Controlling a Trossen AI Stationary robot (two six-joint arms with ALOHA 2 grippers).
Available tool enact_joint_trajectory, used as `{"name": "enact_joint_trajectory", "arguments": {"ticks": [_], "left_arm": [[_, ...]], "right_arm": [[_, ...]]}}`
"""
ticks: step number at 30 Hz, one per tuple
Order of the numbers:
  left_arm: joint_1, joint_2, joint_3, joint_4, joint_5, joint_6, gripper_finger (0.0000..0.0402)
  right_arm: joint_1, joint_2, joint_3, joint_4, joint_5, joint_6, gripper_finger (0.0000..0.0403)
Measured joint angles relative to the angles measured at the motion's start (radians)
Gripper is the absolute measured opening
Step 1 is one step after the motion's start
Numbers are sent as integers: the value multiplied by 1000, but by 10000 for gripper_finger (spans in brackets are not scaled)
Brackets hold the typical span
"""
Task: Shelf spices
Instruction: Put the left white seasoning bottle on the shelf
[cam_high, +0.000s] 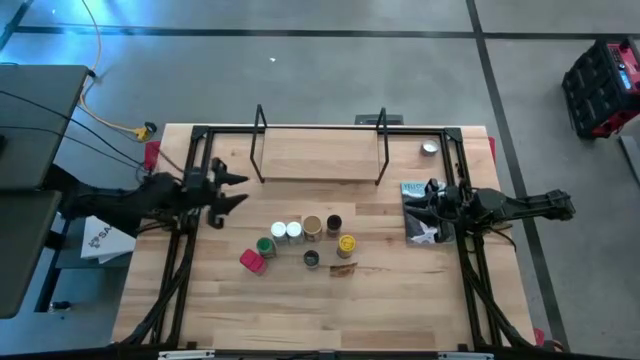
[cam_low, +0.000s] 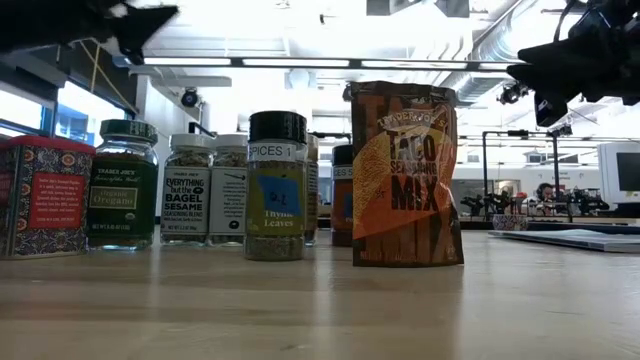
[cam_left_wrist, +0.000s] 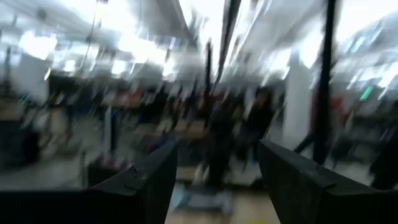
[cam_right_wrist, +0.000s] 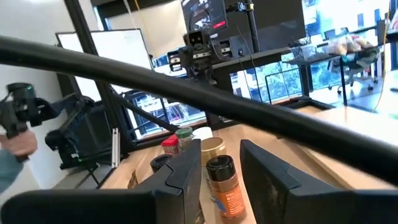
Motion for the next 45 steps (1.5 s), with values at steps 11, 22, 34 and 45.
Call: {"name": "enact_joint_trajectory", "arguments": {"ticks": [11, 22, 34, 45], "left_arm": [[-133, 505, 400, -533, -162, 44, 218], [-278, 808, 649, -825, -297, -216, 218], [-234, 914, 672, -985, -259, -366, 277], [-234, 1004, 669, -1015, -179, -373, 303]], "right_arm": [[0, 0, 0, -54, 89, 73, 105], [0, 0, 0, -57, 104, 70, 105], [0, 0, 0, -57, 104, 70, 105], [0, 0, 0, -57, 107, 70, 105]]}}
